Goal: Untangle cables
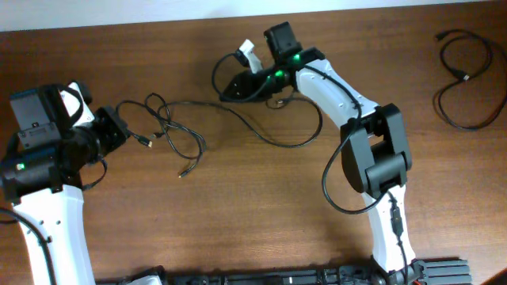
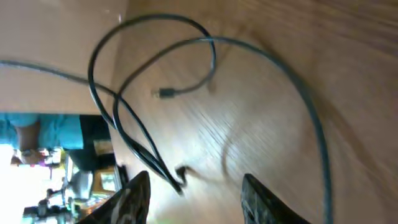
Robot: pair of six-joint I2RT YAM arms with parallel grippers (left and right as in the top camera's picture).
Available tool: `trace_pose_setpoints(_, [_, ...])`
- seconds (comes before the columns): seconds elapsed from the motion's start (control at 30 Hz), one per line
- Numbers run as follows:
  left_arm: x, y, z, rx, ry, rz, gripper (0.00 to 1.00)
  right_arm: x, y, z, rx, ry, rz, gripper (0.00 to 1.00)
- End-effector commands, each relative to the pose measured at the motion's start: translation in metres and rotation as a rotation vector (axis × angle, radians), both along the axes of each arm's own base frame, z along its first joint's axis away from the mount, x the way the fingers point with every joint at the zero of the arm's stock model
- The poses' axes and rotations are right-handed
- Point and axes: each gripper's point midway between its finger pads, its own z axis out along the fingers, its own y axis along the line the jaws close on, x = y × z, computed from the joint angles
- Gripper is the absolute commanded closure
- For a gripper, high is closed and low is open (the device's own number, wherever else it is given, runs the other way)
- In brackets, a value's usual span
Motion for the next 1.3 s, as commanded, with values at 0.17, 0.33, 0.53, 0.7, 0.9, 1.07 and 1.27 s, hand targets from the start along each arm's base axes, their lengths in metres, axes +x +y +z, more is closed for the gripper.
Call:
trace_pose_setpoints(0.17, [-0.001,-0.01,0.004,-0.012,-0.018,-0.084,1.0,-0.053,0.099,-0.015,-0.015,0.061,0.061,0.49])
trace_pose_setpoints(0.33, [-0.003,-0.01,0.002,-0.016,-0.007,-0.084,1.0,-0.055,0.103,-0.022,-0.053,0.039,0.042,0.58])
trace_pose_setpoints(0.53, [-0.004,-0.011,0.002,-0.017,-0.005,-0.084,1.0,-0.045,0.101,-0.047,-0.219,-0.042,-0.065,0.6])
trace_pose_setpoints(0.7, [-0.004,-0.011,0.002,-0.017,-0.005,-0.084,1.0,-0.051,0.102,-0.068,-0.347,-0.129,-0.089,0.69])
trace_pose_setpoints(0.9, [-0.008,0.029,-0.007,0.168,0.054,0.05,1.0,0.037,-0.036,0.076,-0.294,-0.239,-0.338,0.96])
trace_pose_setpoints(1.07, [-0.018,0.061,-0.01,0.286,0.112,0.209,1.0,0.038,-0.193,0.228,0.025,-0.329,-0.473,0.96])
trace_pose_setpoints(1.27, [-0.018,0.059,-0.012,0.256,0.119,0.229,1.0,0.023,-0.309,0.103,-0.566,-0.077,-0.7,0.96])
